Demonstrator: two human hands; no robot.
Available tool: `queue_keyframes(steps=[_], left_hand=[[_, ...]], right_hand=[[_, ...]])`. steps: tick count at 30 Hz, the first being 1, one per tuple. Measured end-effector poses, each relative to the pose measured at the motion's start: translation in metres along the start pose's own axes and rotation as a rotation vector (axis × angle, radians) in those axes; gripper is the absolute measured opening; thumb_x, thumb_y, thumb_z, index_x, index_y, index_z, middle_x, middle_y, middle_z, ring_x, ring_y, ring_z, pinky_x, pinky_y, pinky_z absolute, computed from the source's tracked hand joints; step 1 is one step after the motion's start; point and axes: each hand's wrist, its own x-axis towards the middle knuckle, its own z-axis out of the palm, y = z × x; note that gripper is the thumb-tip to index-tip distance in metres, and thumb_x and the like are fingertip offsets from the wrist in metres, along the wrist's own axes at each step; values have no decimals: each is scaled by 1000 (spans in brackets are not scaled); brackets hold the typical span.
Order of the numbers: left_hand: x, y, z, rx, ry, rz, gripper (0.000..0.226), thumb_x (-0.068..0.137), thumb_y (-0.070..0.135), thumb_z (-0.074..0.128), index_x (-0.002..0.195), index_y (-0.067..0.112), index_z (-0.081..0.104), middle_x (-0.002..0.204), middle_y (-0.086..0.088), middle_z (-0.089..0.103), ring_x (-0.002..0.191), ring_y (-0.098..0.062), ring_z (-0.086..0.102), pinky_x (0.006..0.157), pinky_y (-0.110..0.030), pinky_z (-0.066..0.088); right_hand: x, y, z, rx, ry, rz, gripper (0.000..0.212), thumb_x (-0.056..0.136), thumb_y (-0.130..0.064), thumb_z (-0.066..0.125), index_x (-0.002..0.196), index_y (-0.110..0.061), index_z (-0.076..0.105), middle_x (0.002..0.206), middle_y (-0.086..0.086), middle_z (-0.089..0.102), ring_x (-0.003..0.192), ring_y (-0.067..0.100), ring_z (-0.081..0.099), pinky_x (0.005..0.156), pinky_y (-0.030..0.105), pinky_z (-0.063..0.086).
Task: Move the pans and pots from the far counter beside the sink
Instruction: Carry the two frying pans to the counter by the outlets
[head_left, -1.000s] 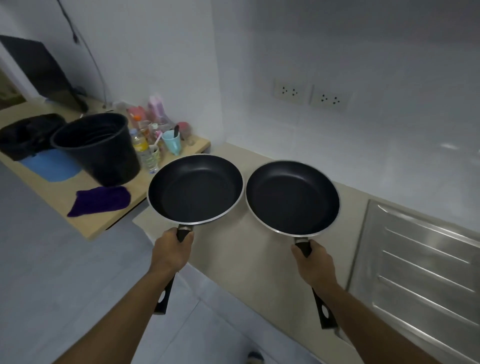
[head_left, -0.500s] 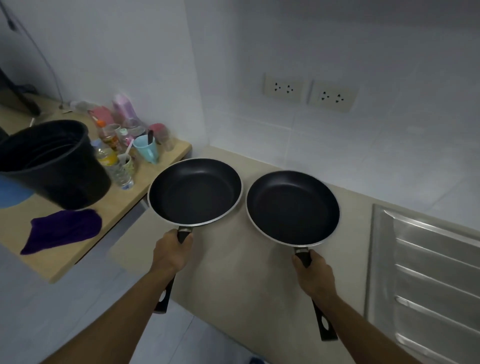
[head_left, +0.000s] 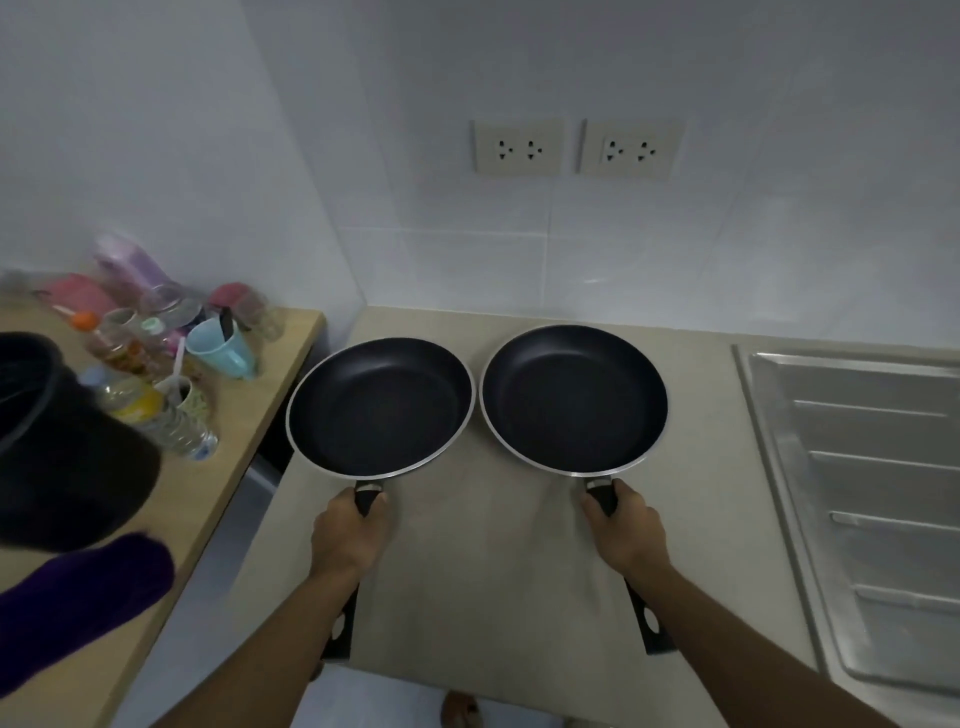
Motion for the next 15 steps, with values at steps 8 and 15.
queue_keyframes(steps=[8, 15], left_hand=[[48, -13, -14, 64, -53, 62, 28, 97, 35, 55, 109, 11, 60, 98, -11, 64, 94, -35, 61, 77, -36, 41], [91, -22, -23, 113, -186, 38, 45, 100, 36, 49, 137, 10, 50, 129, -22, 60, 118, -41, 56, 96, -45, 46]], right_hand=[[0, -25, 29, -23, 32, 45, 31, 96, -43, 53, 110, -16, 56, 100, 6, 67, 94, 32, 62, 74, 33, 41], [5, -46, 53, 21, 48, 74, 28, 96, -42, 52, 111, -18, 54, 89, -2, 59, 77, 21, 49, 72, 31, 38]])
